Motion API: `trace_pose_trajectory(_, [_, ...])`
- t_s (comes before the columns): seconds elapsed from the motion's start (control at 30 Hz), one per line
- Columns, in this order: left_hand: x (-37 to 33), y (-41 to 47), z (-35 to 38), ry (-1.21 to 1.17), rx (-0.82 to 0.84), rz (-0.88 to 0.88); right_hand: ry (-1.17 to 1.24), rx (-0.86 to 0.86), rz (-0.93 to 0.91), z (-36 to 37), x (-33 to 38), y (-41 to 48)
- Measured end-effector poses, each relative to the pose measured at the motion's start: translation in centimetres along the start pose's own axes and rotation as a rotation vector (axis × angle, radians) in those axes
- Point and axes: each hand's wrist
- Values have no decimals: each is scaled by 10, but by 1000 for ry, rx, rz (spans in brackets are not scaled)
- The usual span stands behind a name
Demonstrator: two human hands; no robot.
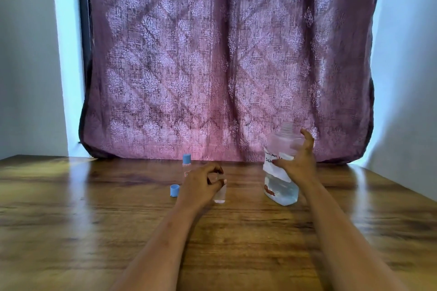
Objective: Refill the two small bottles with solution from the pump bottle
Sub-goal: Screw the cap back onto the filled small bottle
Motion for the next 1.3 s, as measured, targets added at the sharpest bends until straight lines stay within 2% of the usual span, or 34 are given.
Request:
trace_pose_trajectory(0.4, [2,2,2,92,18,15,-76,-112,16,-7,-8,1])
trace_pose_trajectory(0.83, [0,1,2,156,33,27,-171,-124,86,-10,-5,-1])
trace_pose_trajectory(0.93, [1,2,2,174,21,33,-282,-170,94,-9,-2,-4])
trace_pose_trajectory(1.03, [0,1,2,183,4,51,-436,-287,47,-6,6,-7])
trace_pose_trajectory(1.13, [-1,0,-5,126,-43,52,-484,-320,-63,2,19,-9])
trace_pose_trajectory(1.3, [14,-3,-31,95,-79,-133,-791,-381,-348,29,40,-17])
Point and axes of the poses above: each hand's wrist, its own y-axis towards the middle knuckle, its own z-axis out of the palm, x = y × z, and after that the axes turned 12 degrees about x, right-handed
